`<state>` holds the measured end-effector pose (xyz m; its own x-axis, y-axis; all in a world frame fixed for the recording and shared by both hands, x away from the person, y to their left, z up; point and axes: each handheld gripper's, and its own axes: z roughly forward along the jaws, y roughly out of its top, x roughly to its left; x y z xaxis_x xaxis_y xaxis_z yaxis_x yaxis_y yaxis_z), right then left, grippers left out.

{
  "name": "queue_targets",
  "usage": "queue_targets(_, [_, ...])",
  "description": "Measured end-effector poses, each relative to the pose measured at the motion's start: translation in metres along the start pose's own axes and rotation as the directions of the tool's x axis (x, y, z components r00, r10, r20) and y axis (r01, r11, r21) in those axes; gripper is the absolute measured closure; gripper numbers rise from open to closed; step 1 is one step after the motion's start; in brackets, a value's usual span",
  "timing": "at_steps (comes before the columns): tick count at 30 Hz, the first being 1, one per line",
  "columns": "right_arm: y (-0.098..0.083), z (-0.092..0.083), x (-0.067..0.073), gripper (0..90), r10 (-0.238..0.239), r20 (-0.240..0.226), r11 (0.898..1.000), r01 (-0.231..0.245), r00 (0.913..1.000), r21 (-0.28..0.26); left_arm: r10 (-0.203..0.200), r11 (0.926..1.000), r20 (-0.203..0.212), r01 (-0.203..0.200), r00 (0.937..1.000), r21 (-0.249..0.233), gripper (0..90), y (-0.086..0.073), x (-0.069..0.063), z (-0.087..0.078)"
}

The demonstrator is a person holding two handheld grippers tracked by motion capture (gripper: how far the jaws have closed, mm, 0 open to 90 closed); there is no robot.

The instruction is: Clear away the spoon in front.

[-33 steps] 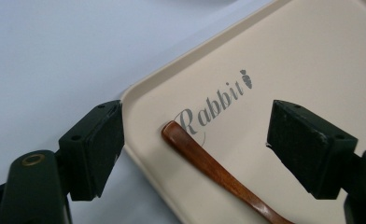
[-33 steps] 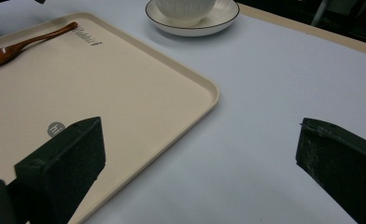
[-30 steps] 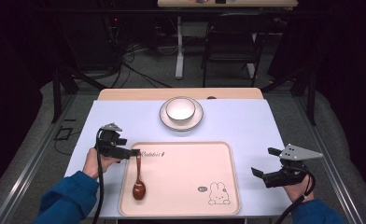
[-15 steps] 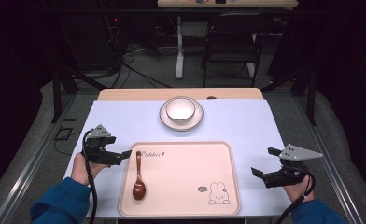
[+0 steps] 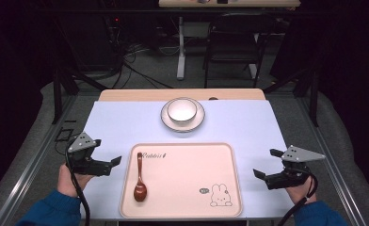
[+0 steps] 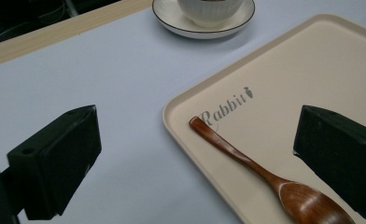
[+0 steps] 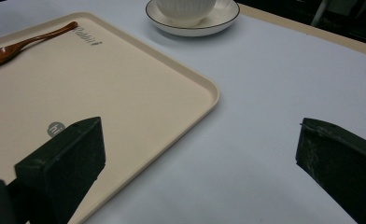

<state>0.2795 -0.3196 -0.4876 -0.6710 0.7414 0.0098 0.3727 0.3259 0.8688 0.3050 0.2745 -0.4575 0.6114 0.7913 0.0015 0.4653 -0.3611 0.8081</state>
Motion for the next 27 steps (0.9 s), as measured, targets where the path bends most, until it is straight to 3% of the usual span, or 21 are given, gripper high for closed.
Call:
queue_targets(8, [0.0, 0.0, 0.0, 0.8, -0.001, 0.001, 1.0, 0.001, 1.0, 0.002, -0.034, 0.997, -0.066, 0.029, 0.9973, -0.072, 0.0, -0.019, 0.0, -0.022])
queue_targets(18, [0.0, 0.0, 0.0, 0.8, -0.005, 0.002, 1.0, 0.005, 1.0, 0.003, -0.089, 0.9921, -0.088, 0.08, 0.9921, -0.096, 0.1, -0.04, -0.001, -0.036])
queue_targets(27, [0.0, 0.0, 0.001, 0.8, -0.005, 0.002, 1.0, 0.005, 1.0, 0.003, -0.186, 0.9781, -0.111, 0.173, 0.9764, -0.116, 0.2, -0.063, 0.005, -0.047])
